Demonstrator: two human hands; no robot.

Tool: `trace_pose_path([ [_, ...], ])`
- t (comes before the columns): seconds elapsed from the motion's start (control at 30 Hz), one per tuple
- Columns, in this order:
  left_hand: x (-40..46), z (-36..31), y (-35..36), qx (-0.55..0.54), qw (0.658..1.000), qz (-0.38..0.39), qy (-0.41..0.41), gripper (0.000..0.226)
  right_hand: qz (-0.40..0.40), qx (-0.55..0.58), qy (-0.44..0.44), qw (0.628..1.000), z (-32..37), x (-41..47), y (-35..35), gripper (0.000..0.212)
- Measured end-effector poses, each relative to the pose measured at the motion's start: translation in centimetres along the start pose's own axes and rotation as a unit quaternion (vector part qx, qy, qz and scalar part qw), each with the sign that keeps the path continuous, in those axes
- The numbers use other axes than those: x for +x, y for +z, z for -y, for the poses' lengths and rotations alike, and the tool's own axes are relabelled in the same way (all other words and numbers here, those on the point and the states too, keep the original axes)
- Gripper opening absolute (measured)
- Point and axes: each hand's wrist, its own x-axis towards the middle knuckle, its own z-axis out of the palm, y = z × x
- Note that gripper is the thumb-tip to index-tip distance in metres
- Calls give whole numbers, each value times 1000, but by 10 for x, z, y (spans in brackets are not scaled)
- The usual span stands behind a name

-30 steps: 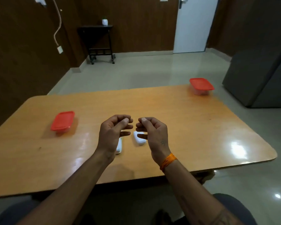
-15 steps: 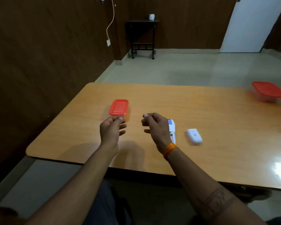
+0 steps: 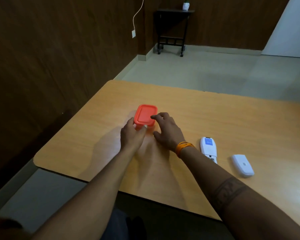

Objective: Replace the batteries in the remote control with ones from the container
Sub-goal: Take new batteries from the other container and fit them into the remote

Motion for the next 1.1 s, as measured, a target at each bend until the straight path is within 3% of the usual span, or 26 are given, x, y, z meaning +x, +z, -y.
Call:
trace_pose_path([
  [0.2, 5, 5, 1, 24, 1000, 14, 12, 50, -41, -40, -43, 997, -2, 13, 6, 33],
  [0.33, 7, 7, -2, 9, 1000, 13, 18, 64, -79, -32, -85, 993, -3, 6, 5, 26],
  [0.5, 1, 13, -2, 42, 998, 38, 32, 100, -117, 3, -83, 990, 5, -12, 0, 23],
  [0.67, -12, 8, -8, 41, 996, 64, 49, 109, -114, 38, -86, 989, 17, -32, -11, 20],
  [0.9, -19, 11, -22, 56, 995, 44, 74, 69, -90, 66, -100, 989, 42, -50, -20, 26],
  [1.1, -20, 11, -31, 56, 994, 43, 83, 64, -106, 52, -96, 988, 55, -52, -21, 26],
])
